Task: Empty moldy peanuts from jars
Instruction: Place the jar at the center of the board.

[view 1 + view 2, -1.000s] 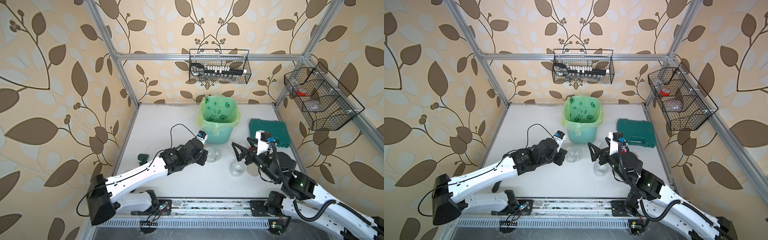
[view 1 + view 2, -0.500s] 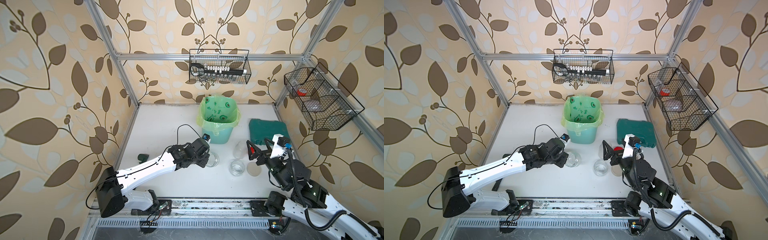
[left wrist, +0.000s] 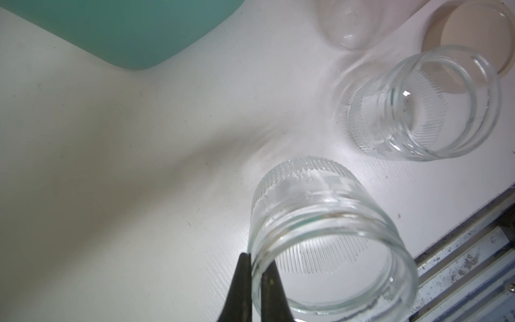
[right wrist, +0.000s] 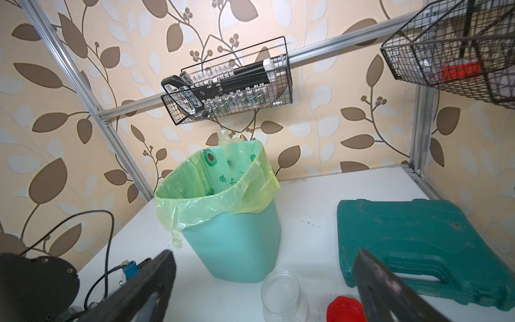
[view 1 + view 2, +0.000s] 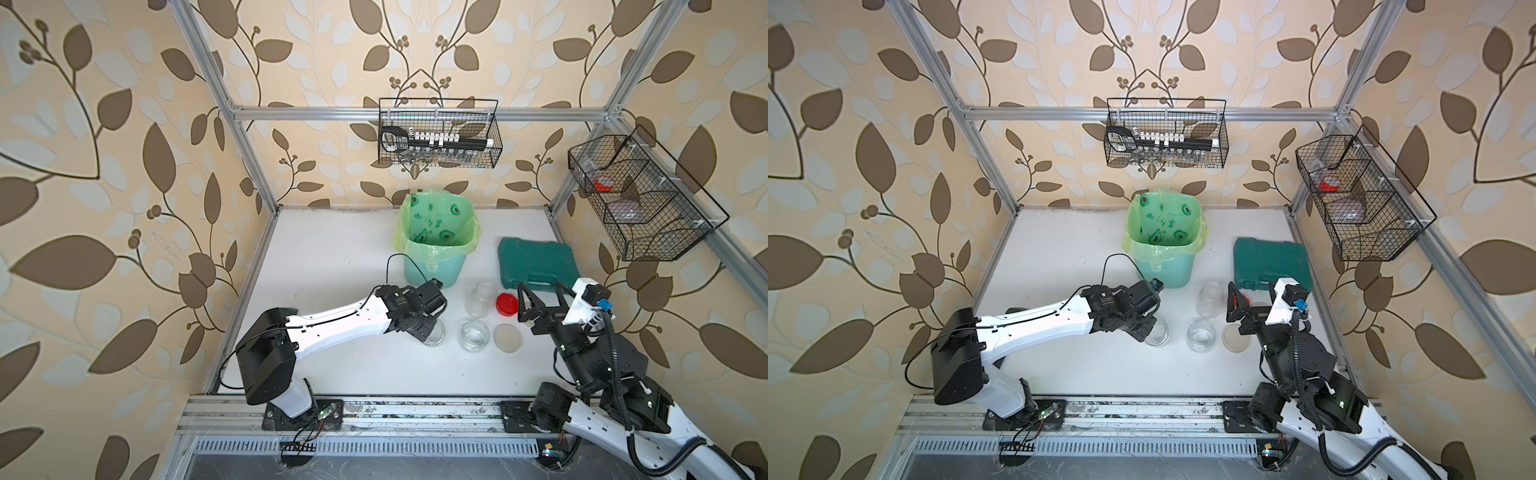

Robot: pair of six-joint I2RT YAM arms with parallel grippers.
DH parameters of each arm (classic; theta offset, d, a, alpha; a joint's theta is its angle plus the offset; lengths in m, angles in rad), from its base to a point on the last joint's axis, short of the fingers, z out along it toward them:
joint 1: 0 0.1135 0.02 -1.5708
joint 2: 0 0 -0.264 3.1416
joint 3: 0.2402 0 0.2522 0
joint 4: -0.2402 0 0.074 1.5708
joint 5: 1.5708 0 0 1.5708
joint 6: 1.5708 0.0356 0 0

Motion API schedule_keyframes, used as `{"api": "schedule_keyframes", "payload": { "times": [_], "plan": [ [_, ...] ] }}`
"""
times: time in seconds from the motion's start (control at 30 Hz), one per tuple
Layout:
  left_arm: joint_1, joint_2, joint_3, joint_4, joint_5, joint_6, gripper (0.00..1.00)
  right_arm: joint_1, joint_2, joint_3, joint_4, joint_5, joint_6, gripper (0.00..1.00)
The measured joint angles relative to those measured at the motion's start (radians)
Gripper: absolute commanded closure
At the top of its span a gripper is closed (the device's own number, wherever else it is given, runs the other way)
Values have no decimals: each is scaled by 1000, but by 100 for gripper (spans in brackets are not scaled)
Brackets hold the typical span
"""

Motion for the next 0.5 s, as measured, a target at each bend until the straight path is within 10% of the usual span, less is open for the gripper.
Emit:
{"api": "schedule_keyframes", "payload": {
  "times": [0.5],
  "plan": [
    [-36, 220, 200, -109, -46, 8, 100, 0, -11, -9, -10, 22, -16, 1]
  ]
}}
